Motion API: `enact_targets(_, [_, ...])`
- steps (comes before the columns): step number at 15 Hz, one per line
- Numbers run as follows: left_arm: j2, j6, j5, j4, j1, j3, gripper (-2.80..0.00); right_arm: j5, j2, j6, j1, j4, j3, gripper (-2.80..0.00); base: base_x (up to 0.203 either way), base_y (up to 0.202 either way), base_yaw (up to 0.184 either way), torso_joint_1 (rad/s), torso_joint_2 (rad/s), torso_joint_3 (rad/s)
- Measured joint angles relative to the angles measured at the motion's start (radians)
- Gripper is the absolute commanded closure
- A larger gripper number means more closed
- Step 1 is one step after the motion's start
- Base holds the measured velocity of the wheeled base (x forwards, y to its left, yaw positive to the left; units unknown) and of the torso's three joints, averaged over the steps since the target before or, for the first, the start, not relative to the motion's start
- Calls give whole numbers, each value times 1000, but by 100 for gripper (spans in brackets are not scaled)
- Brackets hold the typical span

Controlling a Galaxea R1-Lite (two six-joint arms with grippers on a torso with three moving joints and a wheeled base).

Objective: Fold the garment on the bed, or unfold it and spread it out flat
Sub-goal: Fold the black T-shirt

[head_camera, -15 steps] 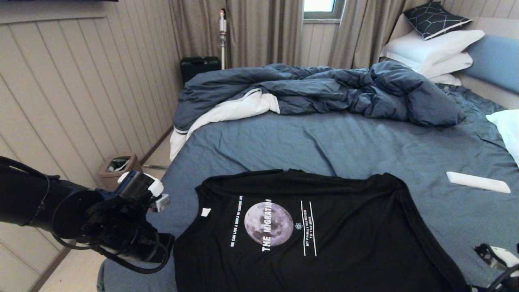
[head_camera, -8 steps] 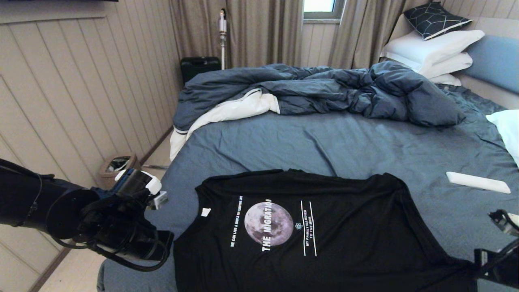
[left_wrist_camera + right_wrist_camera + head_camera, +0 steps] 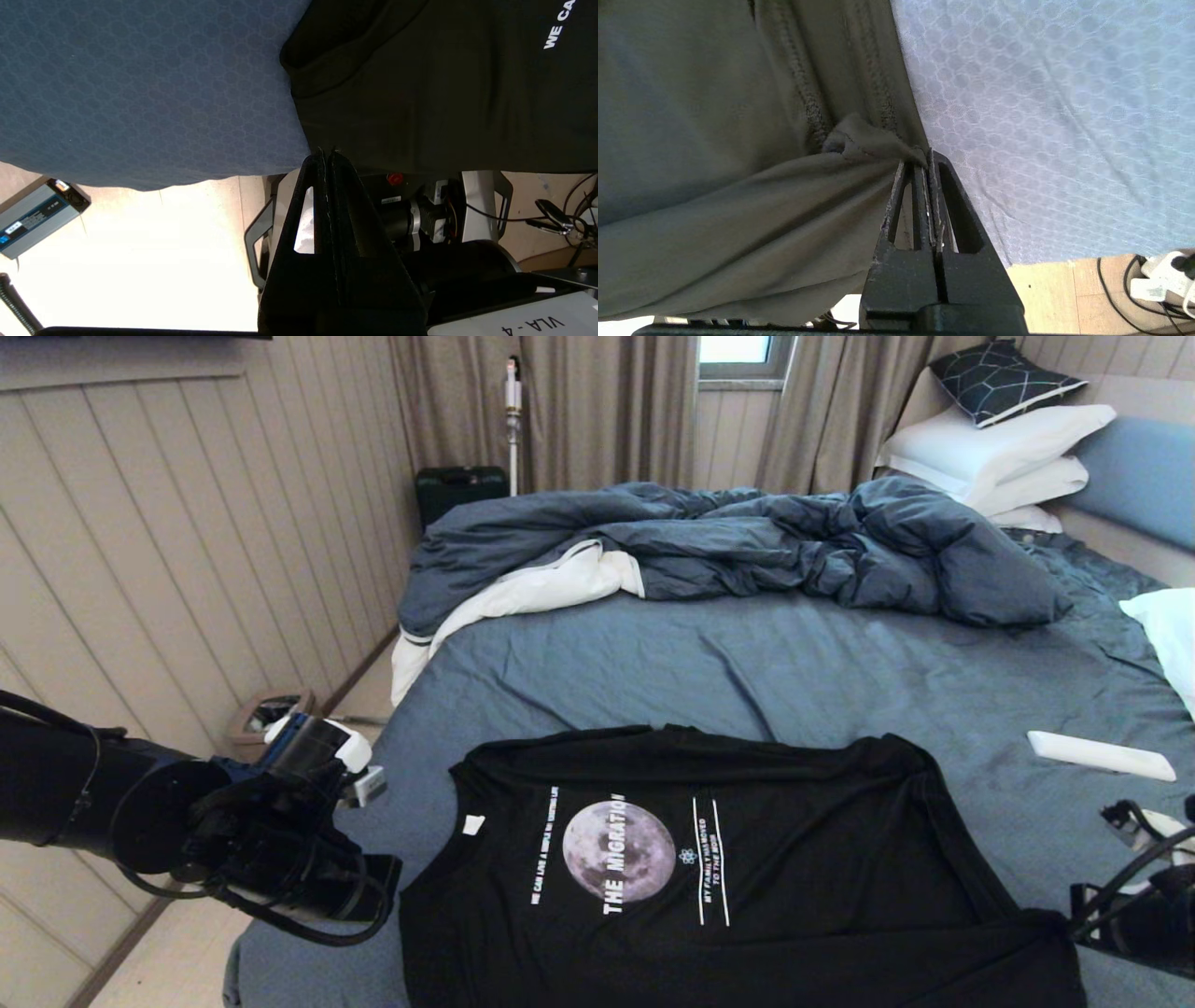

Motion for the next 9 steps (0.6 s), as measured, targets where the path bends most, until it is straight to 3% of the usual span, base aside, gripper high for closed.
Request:
enact_targets(8, [-4,-2,0,17,0,-13,0,15,-25,-21,10,4,45,0,0,0,0,0,0,0])
enact_targets(9, [-6,-2,-1,17,0,-14,0,17,-36,-20,9,2,49,-280,0,0,0,0,0,0])
